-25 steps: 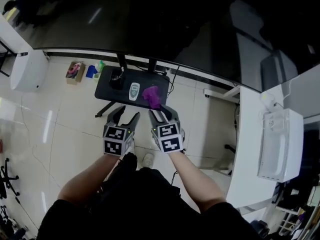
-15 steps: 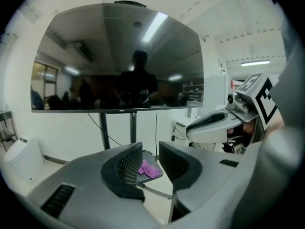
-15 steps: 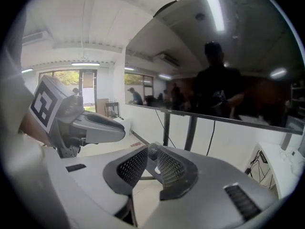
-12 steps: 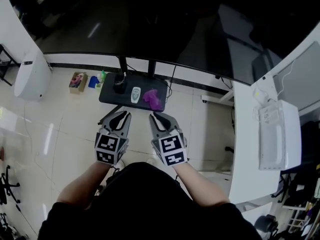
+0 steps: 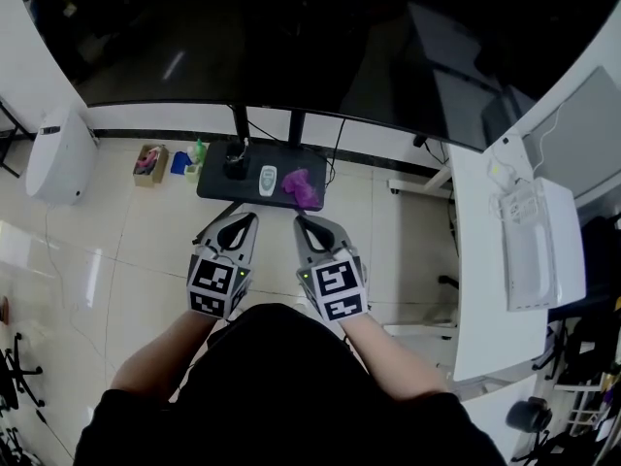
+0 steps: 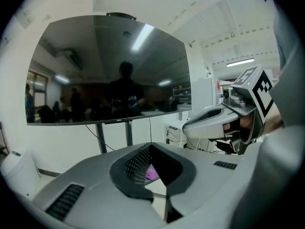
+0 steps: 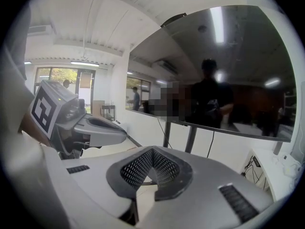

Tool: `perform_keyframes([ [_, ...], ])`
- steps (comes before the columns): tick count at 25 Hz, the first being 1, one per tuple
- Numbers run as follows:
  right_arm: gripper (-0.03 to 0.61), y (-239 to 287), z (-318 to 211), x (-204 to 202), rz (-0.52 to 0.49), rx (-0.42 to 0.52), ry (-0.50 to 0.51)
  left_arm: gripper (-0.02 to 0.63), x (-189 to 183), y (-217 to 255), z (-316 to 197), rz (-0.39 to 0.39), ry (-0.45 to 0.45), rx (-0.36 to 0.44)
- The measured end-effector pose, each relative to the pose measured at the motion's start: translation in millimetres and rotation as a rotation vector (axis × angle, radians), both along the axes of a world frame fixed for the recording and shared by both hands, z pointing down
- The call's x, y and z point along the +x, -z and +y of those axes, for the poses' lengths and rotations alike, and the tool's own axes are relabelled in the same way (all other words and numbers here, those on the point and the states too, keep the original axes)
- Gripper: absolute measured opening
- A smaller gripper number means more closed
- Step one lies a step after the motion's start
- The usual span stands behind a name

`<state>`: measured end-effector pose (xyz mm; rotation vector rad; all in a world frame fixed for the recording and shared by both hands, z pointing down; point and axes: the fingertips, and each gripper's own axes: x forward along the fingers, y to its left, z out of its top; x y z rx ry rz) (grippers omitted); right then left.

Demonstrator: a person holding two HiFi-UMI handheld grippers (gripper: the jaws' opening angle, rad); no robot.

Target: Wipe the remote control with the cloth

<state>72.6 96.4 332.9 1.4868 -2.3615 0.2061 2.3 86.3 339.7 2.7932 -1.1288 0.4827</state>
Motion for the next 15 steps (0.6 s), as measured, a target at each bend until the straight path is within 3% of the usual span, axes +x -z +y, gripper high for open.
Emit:
perform_keyframes([
  [15,0.017,6.8,6.3,-3.8,0.001,0.01,0.003,0.003,4.2,8.1,7.7,0.012,-0.022,0.031],
])
